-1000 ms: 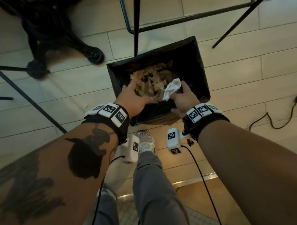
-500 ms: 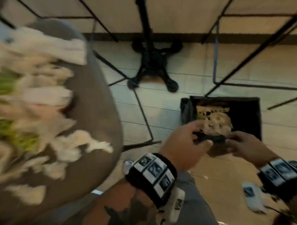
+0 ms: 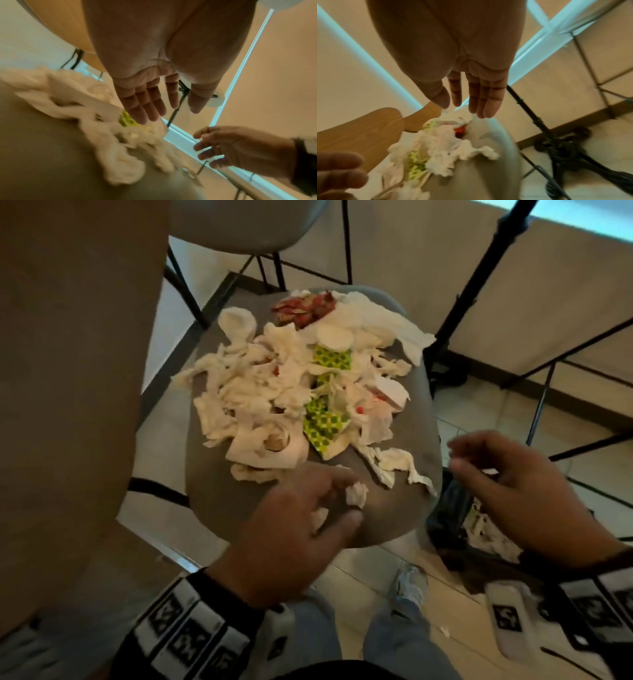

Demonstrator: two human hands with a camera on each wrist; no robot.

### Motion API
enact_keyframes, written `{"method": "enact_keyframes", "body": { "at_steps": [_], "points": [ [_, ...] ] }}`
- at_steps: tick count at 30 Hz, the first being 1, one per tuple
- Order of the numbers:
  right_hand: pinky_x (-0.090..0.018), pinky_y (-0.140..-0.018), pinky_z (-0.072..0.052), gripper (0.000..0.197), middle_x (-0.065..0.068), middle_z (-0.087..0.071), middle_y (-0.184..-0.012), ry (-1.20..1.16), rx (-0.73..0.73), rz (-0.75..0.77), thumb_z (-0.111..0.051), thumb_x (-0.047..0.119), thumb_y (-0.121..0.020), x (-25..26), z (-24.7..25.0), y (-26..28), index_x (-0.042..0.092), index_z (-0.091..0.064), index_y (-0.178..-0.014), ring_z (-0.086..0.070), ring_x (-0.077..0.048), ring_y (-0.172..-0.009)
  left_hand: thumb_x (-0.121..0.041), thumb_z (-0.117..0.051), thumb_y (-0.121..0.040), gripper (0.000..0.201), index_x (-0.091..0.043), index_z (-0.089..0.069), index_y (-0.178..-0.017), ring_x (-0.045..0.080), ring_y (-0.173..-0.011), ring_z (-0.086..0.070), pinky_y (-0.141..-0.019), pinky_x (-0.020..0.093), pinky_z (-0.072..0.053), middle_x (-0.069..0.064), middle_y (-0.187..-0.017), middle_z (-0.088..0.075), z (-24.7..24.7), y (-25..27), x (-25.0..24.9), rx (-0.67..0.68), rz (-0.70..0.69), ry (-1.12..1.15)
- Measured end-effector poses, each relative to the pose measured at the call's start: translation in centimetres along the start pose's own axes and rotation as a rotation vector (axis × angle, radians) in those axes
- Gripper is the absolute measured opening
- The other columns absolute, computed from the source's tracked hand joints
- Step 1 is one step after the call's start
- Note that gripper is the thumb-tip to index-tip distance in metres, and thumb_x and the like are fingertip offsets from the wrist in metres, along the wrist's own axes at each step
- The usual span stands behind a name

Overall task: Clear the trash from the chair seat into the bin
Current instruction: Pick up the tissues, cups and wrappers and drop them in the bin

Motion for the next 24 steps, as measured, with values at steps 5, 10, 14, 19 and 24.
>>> {"method": "enact_keyframes", "body": {
  "at_steps": [5, 10, 14, 19, 24],
  "points": [
    [-0.042, -0.1, -0.052, 0.067, 0.005, -0.043, -0.148, 0.128, -0.016, 0.15, -0.069, 0.049, -0.085, 5.3, -2.5, -4.8, 0.044, -0.038, -0.144, -0.048, -0.011, -0.127, -0.044, -0.073, -0.084, 0.053, -0.033, -0.052, -0.132, 0.022, -0.128, -0.046, -0.101, 0.043, -0.048, 0.001, -0.139, -0.045, 3.2, -0.2, 4.7, -0.309, 0.071, -0.307],
    [-0.039, -0.111, -0.038, 0.091, 0.0, -0.027, -0.161, 0.329, 0.096, 0.241, -0.077, 0.041, -0.083, 6.4, -3.2, -8.3, 0.048, -0.02, -0.153, -0.04, -0.022, -0.139, -0.064, -0.073, -0.07, 0.079, -0.041, -0.042, -0.139, 0.036, -0.135, -0.04, -0.103, 0.054, -0.046, 0.008, -0.153, -0.03, 3.2, -1.5, 6.5, -0.316, 0.224, -0.448],
    [-0.04, -0.105, -0.045, 0.076, 0.0, -0.035, -0.151, 0.382, 0.104, 0.232, -0.075, 0.041, -0.084, 5.5, -4.4, -9.4, 0.048, -0.033, -0.146, -0.042, -0.025, -0.136, -0.071, -0.069, -0.071, 0.075, -0.046, -0.043, -0.138, 0.034, -0.133, -0.042, -0.096, 0.053, -0.05, 0.007, -0.152, -0.033, 2.0, -2.2, 7.6, -0.26, 0.294, -0.547],
    [-0.038, -0.099, -0.047, 0.058, 0.0, -0.041, -0.14, 0.349, 0.039, 0.235, -0.075, 0.029, -0.085, 5.3, -4.7, -9.9, 0.046, -0.045, -0.132, -0.043, -0.023, -0.128, -0.048, -0.076, -0.08, 0.043, -0.04, -0.062, -0.119, 0.031, -0.127, -0.049, -0.09, 0.051, -0.055, 0.005, -0.14, -0.042, 1.8, -3.3, 8.2, -0.3, 0.3, -0.468],
    [-0.029, -0.086, -0.045, 0.059, 0.006, -0.041, -0.127, 0.302, 0.006, 0.235, -0.076, 0.033, -0.083, 4.9, -4.1, -9.6, 0.044, -0.046, -0.133, -0.043, -0.019, -0.119, -0.034, -0.072, -0.086, 0.033, -0.03, -0.069, -0.119, 0.031, -0.122, -0.052, -0.09, 0.052, -0.055, 0.007, -0.132, -0.048, 2.5, -3.2, 8.2, -0.325, 0.272, -0.391]
  ]
}}
Point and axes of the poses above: each hand's wrist, its own y-axis away from the middle knuckle, its own z-axis out of the back of the hand, x = y × z, the point moved 1 cm from there along -y, towards the middle knuckle
